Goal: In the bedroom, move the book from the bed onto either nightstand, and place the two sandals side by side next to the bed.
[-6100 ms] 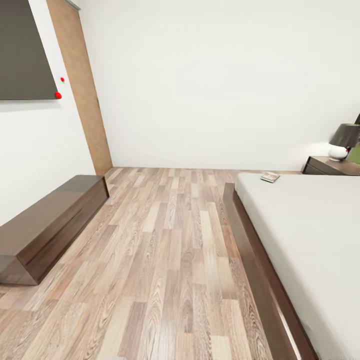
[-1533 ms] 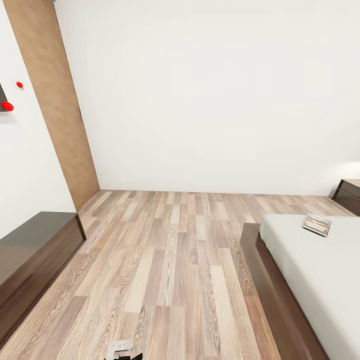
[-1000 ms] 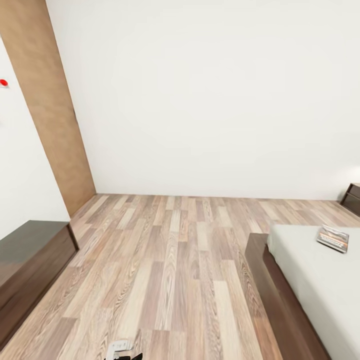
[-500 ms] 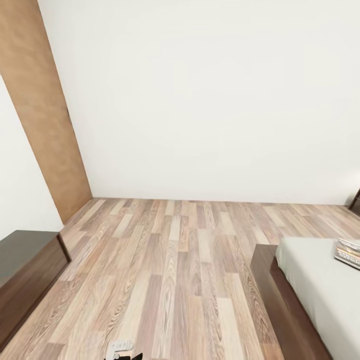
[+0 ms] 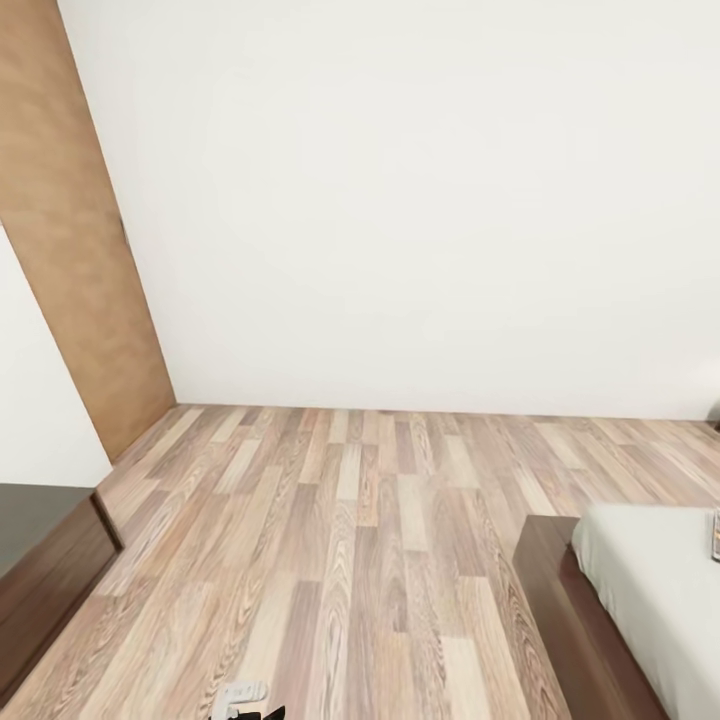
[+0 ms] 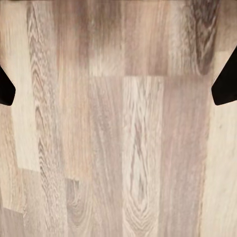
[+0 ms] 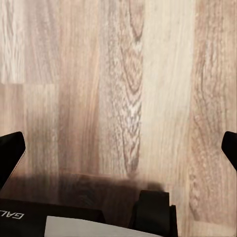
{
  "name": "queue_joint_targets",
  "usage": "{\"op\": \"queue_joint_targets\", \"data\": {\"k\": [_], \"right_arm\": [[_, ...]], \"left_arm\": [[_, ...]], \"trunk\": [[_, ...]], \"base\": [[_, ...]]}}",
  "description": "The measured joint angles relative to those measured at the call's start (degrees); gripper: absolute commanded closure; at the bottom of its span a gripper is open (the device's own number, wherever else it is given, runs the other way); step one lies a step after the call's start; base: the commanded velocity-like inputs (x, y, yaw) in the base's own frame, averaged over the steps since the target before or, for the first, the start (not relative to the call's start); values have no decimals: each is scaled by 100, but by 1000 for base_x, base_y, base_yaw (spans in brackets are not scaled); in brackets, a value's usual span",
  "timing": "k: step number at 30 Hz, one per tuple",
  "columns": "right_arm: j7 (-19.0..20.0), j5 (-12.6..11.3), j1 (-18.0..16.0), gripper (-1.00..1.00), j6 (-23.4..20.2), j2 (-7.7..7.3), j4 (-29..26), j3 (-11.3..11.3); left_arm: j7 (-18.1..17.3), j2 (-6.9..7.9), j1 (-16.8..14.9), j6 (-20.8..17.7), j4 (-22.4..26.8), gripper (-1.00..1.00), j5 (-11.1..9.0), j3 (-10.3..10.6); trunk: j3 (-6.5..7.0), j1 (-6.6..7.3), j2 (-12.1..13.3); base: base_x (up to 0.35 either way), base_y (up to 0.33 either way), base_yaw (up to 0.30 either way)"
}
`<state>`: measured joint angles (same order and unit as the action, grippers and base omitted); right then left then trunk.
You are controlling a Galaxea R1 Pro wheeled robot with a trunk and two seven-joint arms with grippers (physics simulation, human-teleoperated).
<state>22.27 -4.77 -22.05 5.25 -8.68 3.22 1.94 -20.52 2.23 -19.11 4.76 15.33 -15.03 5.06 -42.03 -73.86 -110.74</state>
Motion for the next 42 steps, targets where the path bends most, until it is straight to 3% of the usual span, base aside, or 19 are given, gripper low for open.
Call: {"op": "queue_joint_targets", "data": {"k": [42], "right_arm": [[0, 0, 0, -100, 0, 1, 0, -14]], "left_arm": [[1, 18, 0, 18, -4, -100, -9, 0]], "trunk": [[0, 0, 0]], "base": [[334, 0, 0]]}}
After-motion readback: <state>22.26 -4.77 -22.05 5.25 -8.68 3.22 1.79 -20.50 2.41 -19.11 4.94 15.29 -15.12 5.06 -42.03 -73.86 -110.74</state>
